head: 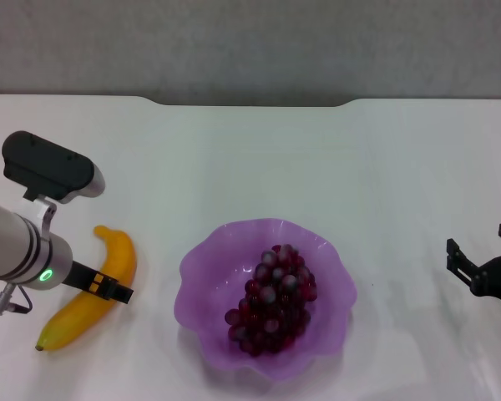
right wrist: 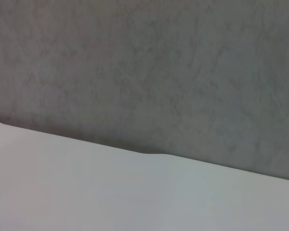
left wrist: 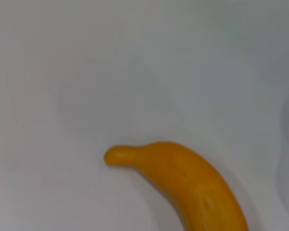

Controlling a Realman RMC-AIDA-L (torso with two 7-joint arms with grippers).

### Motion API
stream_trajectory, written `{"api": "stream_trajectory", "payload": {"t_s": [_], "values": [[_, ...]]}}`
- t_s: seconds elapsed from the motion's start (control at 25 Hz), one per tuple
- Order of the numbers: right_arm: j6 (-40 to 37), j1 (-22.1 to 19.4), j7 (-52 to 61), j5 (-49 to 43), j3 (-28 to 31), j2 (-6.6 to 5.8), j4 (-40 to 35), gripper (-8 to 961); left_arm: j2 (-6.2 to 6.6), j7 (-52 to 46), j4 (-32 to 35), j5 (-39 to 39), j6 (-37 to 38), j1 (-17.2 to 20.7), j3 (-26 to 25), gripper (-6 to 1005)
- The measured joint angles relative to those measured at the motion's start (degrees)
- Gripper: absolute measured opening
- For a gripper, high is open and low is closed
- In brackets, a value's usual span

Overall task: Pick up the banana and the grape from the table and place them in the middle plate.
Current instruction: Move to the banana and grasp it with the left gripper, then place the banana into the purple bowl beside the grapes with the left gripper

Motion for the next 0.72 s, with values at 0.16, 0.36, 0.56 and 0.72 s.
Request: {"api": "stream_trajectory", "payload": {"t_s": [0.16, 0.36, 0.56, 0.72], "values": [[0.0, 0.0, -0.1, 0.0, 0.0, 0.0, 0.0, 878, 0.02, -0.1, 1.1, 0.0, 0.0, -0.5, 0.0, 798], [-0.1, 0.0, -0.1, 0.0, 0.0, 0.0, 0.1, 878, 0.04, 0.0, 1.1, 0.0, -0.4, -0.5, -1.1, 792], [-0.1, 0.0, -0.1, 0.0, 0.0, 0.0, 0.1, 878, 0.04, 0.0, 1.2, 0.0, -0.4, -0.7, -1.2, 730], [-0.3, 0.0, -0.1, 0.0, 0.0, 0.0, 0.1, 878, 0.04, 0.1, 1.6, 0.0, -0.4, -0.7, -1.2, 615]]}}
